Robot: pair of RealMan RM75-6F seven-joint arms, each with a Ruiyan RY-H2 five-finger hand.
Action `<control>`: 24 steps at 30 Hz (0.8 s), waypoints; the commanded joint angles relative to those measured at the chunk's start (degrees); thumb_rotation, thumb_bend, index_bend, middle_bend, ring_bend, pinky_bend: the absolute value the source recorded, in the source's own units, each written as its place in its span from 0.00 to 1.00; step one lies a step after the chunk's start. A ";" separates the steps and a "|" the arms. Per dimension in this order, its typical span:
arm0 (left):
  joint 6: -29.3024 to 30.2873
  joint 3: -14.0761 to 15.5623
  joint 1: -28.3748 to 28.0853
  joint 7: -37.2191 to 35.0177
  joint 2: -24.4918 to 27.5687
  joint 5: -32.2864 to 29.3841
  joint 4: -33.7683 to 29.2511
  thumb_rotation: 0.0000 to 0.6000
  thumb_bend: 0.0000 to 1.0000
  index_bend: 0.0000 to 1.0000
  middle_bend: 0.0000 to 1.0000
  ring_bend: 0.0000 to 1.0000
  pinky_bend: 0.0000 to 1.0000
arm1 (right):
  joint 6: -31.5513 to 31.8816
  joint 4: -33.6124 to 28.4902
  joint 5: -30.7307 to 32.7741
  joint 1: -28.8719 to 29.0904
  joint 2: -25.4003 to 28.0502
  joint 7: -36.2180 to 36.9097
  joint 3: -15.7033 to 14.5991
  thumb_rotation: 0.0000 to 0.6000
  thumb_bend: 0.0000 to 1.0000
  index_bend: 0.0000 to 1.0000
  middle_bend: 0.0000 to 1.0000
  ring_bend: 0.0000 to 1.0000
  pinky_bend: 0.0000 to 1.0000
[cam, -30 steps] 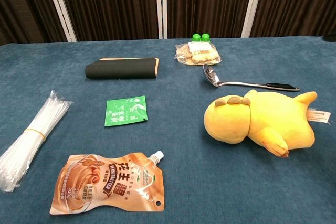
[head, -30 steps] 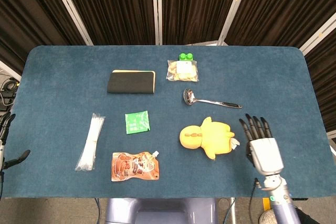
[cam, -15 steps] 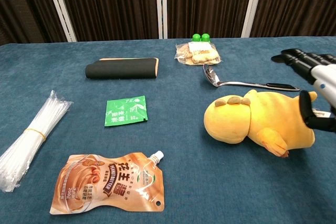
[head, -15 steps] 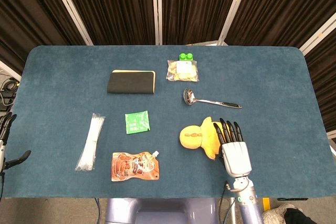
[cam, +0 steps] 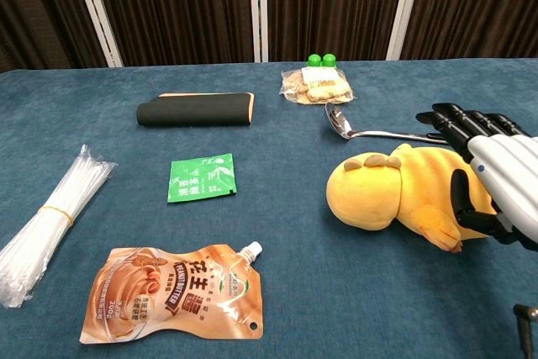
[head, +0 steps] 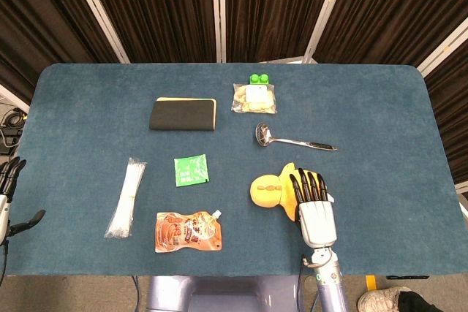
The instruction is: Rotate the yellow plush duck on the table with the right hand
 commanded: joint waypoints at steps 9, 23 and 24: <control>0.30 0.03 0.22 -0.71 0.42 0.08 -0.29 1.00 0.19 0.00 0.00 0.00 0.00 | -1.75 8.32 1.67 0.44 -6.67 2.75 0.10 1.00 1.00 0.00 0.00 0.00 0.00; -0.54 0.18 -0.09 -0.05 0.26 -0.19 -0.36 1.00 0.18 0.00 0.00 0.00 0.00 | -3.47 14.18 3.42 1.13 -9.81 2.27 0.77 1.00 1.00 0.00 0.00 0.00 0.00; -0.54 0.19 -0.09 -0.05 0.27 -0.18 -0.37 1.00 0.19 0.00 0.00 0.00 0.00 | -3.59 14.29 3.60 1.14 -9.82 2.08 0.86 1.00 1.00 0.00 0.00 0.00 0.00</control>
